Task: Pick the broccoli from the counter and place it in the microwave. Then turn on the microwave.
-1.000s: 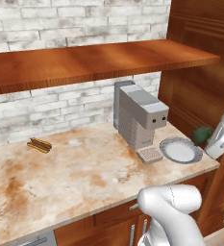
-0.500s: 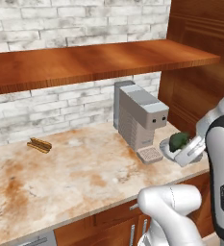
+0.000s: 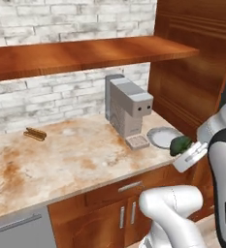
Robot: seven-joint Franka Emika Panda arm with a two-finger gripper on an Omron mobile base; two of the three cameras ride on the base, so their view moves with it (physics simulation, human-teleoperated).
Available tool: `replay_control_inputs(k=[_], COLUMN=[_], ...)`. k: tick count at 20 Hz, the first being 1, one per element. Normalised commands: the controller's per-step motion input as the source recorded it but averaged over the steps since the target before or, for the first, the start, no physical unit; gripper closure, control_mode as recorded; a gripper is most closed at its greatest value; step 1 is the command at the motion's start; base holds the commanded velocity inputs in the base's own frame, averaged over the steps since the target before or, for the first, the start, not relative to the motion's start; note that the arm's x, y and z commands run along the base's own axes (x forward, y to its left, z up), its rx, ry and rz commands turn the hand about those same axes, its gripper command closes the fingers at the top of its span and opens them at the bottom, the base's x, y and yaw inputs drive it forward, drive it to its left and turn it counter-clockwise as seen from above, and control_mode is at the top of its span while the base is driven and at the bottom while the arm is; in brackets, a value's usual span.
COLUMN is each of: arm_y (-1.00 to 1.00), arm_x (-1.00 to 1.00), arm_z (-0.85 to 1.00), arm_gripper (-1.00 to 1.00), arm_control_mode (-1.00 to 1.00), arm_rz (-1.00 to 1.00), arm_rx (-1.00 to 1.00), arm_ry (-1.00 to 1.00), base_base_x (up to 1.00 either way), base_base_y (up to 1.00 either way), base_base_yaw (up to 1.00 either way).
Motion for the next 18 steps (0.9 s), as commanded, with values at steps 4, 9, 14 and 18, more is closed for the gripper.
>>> replay_control_inputs(k=[4, 9, 14, 18], arm_y=[0.0, 0.0, 0.0, 0.0], arm_x=[0.0, 0.0, 0.0, 0.0], arm_z=[0.0, 0.0, 0.0, 0.0], arm_gripper=[1.0, 1.0, 1.0, 1.0], arm_control_mode=[1.0, 1.0, 1.0, 1.0], arm_rz=[0.0, 0.0, 0.0, 0.0], arm_rx=[0.0, 0.0, 0.0, 0.0], arm_ry=[0.0, 0.0, 0.0, 0.0], base_base_x=[-1.0, -1.0, -0.72, -0.08], base_base_y=[-0.45, -0.54, -0.76, -0.97], base_base_yaw=[-0.03, -0.02, -0.02, -0.04])
